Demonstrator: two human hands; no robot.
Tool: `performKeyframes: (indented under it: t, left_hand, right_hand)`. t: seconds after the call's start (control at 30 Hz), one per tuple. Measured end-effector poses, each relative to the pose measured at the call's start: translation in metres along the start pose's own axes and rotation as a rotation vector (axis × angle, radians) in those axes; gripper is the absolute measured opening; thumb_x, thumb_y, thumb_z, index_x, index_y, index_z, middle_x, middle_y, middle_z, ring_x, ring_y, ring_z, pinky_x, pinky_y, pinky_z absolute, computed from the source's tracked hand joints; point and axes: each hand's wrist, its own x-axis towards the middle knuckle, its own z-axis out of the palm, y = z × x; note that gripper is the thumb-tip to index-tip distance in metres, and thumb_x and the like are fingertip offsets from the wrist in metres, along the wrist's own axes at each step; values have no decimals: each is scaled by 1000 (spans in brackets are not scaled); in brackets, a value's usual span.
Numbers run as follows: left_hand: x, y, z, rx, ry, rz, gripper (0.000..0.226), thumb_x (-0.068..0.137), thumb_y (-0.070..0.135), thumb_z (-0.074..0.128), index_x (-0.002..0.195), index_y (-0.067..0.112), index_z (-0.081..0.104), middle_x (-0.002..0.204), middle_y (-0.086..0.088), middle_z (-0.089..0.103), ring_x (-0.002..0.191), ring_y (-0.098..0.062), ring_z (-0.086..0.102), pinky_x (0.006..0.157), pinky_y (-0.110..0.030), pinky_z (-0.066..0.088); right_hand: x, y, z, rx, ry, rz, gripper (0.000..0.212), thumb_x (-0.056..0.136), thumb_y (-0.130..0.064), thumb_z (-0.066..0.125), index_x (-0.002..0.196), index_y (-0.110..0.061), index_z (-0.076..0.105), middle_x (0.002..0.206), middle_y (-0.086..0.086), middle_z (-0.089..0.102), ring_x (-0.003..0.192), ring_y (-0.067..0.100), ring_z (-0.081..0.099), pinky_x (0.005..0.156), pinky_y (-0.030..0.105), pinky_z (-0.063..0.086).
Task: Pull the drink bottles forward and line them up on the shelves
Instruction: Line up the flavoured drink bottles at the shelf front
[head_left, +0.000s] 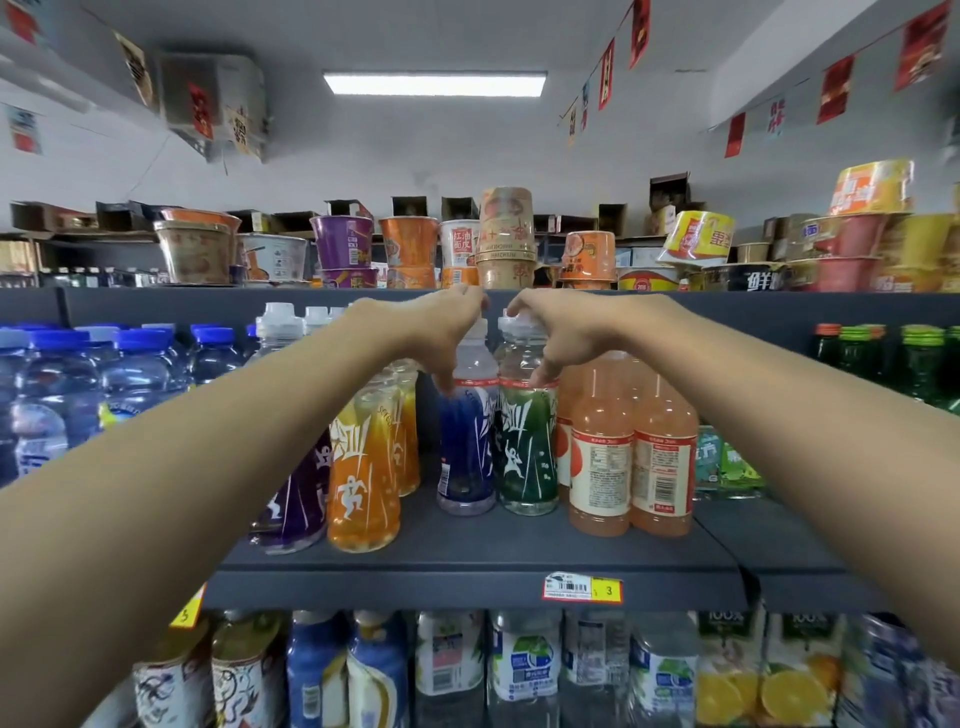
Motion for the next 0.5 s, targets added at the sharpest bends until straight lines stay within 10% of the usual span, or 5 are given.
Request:
performKeyframes:
  t: [0.27,0.5]
  left_hand:
    - [10,7,7,-139,32,-96,122,49,65,89,143,11,32,135,-8,50,118,-24,50,91,-31,46]
    - [10,0,6,-200,-19,-43,114,52,50,94,142,18,31,125,-2,52,100,-15,53,79,-23,44]
  right_hand:
    - [-7,-10,11,-252,69,30,130,54,-75,83,151,-13,24,139,11,55,120,33,58,94,45,54]
    - [0,-7,14,-44,15,2,120,57,-50,95,148,-17,24,129,9,57,110,29,58,85,37,52]
